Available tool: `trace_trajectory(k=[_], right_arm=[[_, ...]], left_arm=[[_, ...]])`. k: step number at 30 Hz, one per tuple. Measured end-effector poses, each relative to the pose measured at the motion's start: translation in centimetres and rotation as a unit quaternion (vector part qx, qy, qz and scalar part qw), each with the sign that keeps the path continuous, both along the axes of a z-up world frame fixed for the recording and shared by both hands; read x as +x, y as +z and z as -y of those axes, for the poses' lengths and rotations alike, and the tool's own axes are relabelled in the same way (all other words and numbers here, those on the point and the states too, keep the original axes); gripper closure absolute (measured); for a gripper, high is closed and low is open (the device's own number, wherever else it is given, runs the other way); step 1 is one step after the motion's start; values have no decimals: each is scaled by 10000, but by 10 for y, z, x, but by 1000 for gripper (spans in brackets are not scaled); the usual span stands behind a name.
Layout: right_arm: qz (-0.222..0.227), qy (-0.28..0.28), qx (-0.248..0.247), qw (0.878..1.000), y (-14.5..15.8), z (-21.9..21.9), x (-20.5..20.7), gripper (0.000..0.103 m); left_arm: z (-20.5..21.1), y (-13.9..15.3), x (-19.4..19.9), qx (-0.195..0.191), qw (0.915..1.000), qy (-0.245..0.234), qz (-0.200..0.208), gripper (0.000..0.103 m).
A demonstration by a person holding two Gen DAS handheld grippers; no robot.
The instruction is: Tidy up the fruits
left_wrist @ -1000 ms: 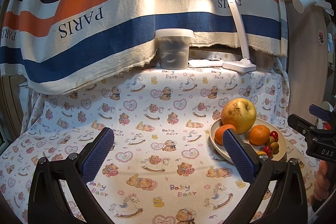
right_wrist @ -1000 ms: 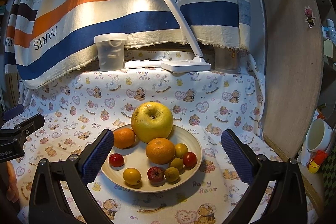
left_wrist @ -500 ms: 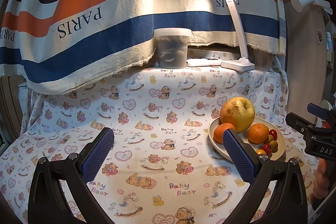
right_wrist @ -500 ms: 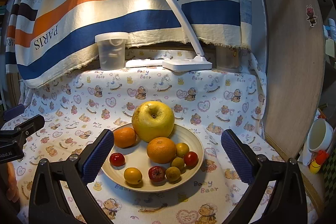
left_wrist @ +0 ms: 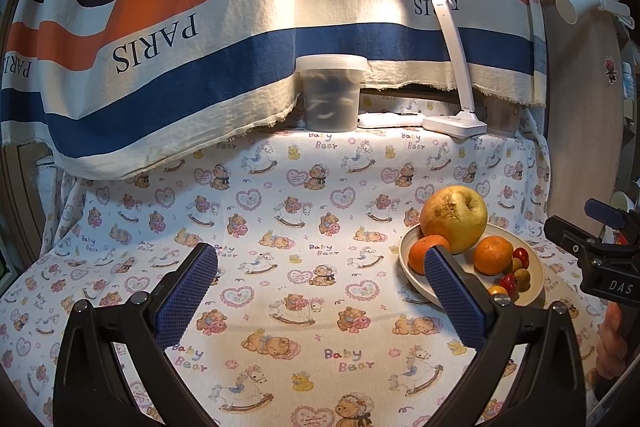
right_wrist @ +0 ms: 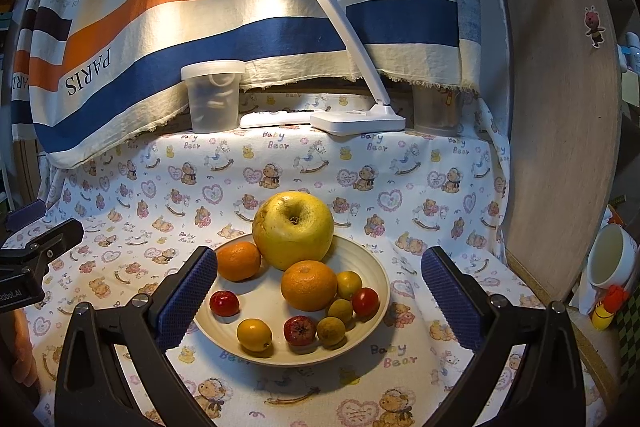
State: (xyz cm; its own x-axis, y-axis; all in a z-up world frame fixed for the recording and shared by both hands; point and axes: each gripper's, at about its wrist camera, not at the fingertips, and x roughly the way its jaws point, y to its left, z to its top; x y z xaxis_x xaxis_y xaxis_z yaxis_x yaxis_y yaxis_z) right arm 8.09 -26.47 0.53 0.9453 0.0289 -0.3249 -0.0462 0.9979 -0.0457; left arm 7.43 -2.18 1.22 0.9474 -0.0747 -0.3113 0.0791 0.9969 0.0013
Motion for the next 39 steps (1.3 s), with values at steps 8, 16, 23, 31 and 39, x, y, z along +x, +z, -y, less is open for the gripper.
trace_trajectory(k=[8, 16, 23, 31, 39], right_arm=[[-7, 41, -5, 10000, 0, 0, 0, 0], [7, 74, -12, 10000, 1, -1, 0, 0], [0, 52, 2, 10000, 1, -1, 0, 0], [15, 11, 5, 10000, 1, 1, -2, 0], [12, -33, 1, 10000, 1, 2, -3, 0]], left_arm=[[-1, 0, 0, 28, 10000, 9, -2, 0], [0, 0, -1, 28, 10000, -29, 2, 0], [1, 0, -2, 21, 10000, -8, -1, 0], [1, 0, -2, 28, 10000, -12, -8, 0], [1, 0, -2, 24, 10000, -16, -7, 0]])
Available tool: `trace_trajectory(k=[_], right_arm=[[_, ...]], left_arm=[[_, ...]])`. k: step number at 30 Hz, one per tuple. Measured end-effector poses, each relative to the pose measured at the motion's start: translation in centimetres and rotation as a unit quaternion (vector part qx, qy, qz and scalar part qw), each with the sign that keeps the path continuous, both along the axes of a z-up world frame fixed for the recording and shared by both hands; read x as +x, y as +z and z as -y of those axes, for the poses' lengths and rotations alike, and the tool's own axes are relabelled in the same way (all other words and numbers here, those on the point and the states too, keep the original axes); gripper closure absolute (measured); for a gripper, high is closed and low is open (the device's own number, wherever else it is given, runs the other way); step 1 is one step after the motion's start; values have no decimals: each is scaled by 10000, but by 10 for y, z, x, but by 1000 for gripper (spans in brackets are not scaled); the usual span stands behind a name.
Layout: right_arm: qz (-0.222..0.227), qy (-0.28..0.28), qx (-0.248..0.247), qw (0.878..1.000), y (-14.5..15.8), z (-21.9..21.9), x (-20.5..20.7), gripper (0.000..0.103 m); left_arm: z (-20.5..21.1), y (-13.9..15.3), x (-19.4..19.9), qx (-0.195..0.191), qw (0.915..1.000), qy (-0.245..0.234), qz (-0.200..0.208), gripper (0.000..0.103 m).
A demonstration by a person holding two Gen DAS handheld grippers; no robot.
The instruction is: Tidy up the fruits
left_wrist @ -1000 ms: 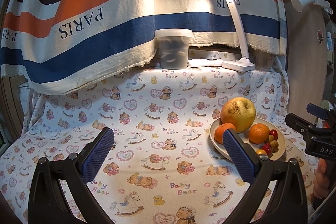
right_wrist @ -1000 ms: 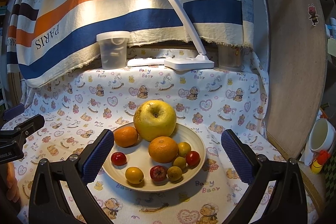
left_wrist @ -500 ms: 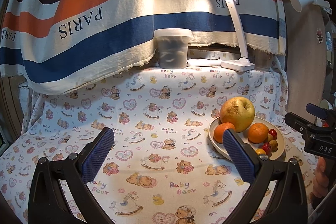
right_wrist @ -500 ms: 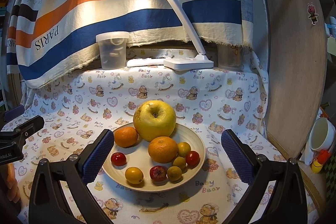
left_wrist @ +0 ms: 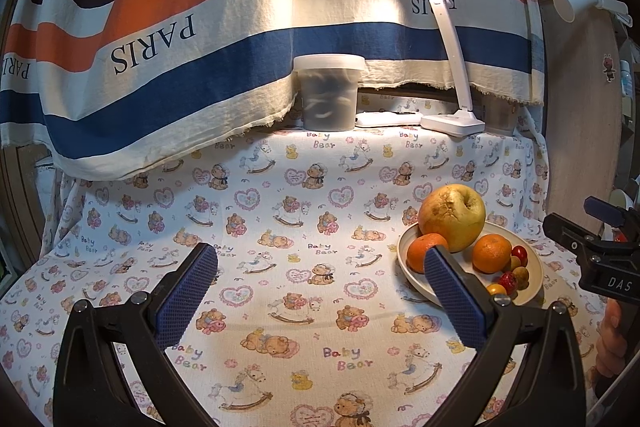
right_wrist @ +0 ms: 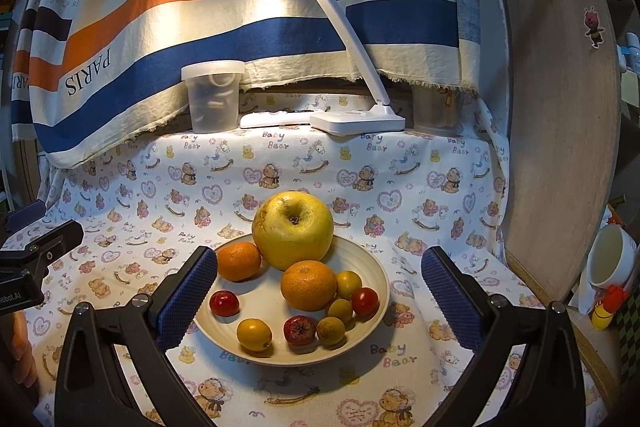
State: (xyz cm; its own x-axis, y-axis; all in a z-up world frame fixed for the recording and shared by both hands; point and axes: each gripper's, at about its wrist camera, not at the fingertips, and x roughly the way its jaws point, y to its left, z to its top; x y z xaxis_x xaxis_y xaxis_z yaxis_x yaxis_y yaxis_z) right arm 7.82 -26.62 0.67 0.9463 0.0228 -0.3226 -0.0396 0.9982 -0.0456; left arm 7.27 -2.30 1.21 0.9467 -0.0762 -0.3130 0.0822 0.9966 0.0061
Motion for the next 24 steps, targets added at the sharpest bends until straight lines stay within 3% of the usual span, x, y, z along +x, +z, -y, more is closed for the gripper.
trace_trajectory(k=[24], right_arm=[[50, 9, -46, 10000, 0, -2, -1, 0]], left_arm=[[-1, 0, 0, -9, 10000, -5, -6, 0]])
